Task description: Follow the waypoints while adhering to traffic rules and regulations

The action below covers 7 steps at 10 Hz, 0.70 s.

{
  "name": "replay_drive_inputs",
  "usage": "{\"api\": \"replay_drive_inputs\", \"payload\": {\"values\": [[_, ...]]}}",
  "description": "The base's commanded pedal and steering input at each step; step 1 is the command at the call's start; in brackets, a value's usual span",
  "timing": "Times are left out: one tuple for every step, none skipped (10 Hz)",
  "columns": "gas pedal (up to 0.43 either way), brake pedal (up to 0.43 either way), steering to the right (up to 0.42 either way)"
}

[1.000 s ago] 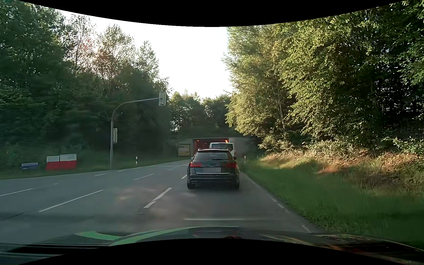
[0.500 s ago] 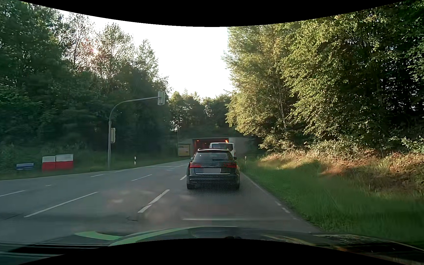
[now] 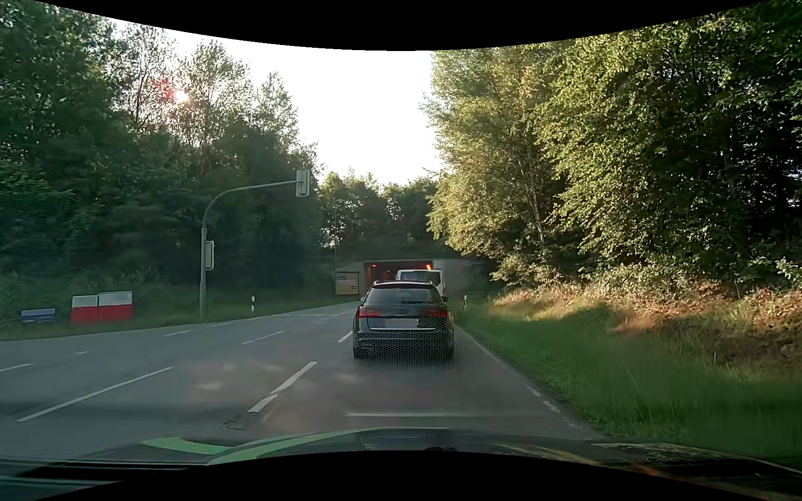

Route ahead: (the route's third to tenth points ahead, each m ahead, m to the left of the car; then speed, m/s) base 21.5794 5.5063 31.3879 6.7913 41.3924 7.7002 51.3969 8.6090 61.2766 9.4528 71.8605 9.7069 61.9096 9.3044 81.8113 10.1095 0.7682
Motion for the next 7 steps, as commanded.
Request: {"api": "replay_drive_inputs", "payload": {"values": [[0.000,0.000,0.002],[0.000,0.000,0.002],[0.000,0.000,0.002],[0.000,0.000,0.002],[0.000,0.000,0.002],[0.000,0.000,0.001],[0.000,0.000,0.001]]}}
